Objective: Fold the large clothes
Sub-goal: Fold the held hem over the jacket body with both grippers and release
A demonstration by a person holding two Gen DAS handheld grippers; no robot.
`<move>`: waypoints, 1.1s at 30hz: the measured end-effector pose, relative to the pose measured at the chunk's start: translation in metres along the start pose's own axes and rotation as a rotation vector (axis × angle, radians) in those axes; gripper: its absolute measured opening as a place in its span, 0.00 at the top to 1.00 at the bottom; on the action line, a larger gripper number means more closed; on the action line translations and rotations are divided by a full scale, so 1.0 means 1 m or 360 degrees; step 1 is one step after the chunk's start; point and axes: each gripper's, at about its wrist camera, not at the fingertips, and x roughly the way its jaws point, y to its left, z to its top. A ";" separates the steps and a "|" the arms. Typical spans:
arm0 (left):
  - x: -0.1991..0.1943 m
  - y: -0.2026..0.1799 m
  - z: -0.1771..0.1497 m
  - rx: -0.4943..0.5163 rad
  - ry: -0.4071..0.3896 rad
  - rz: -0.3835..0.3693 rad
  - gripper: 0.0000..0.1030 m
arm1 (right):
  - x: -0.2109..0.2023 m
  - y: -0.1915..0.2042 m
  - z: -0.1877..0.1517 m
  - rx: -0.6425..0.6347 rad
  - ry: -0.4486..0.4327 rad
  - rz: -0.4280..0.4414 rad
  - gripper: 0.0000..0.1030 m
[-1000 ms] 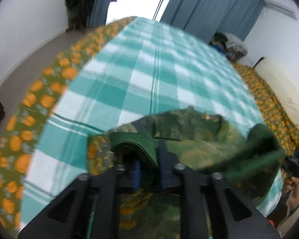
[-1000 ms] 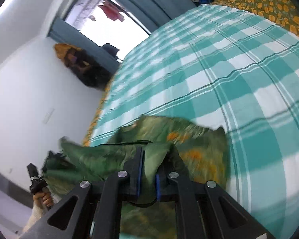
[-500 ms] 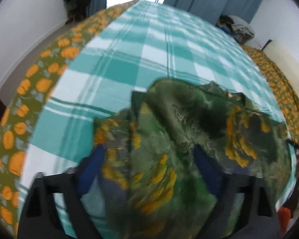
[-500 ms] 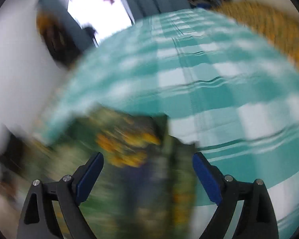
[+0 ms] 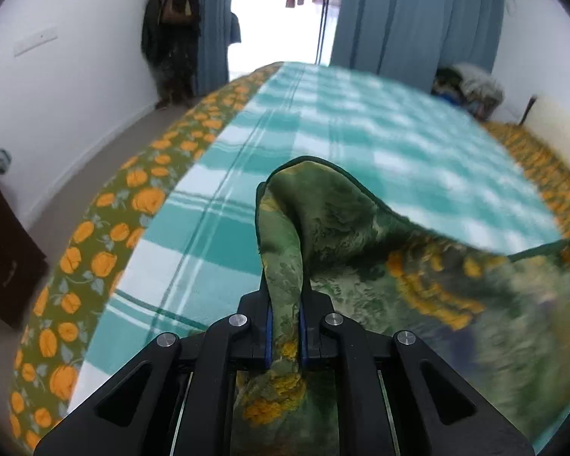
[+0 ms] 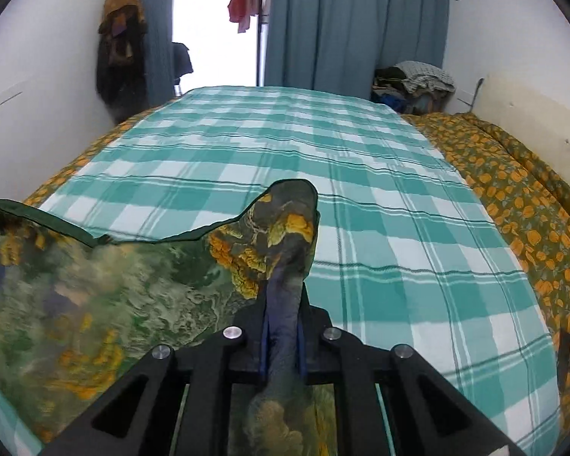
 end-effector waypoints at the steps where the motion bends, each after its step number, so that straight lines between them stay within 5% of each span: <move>1: 0.015 0.001 -0.009 0.0004 0.0040 0.0020 0.92 | 0.018 0.004 -0.004 -0.0022 0.0031 -0.0028 0.89; 5: 0.073 0.008 -0.065 -0.0008 0.0165 0.0021 0.88 | 0.088 0.017 -0.061 -0.0079 0.0260 -0.0024 0.89; 8: 0.075 0.012 -0.071 -0.0041 0.0103 0.0002 0.87 | 0.094 0.020 -0.080 -0.0036 0.0193 -0.0004 0.89; 13: 0.075 0.015 -0.073 -0.0070 0.0085 -0.0033 0.86 | 0.102 0.005 -0.084 0.0086 0.0205 0.0119 0.86; 33: 0.078 0.010 -0.073 -0.0062 0.0074 -0.0005 0.84 | 0.105 0.004 -0.084 0.0138 0.0177 0.0157 0.86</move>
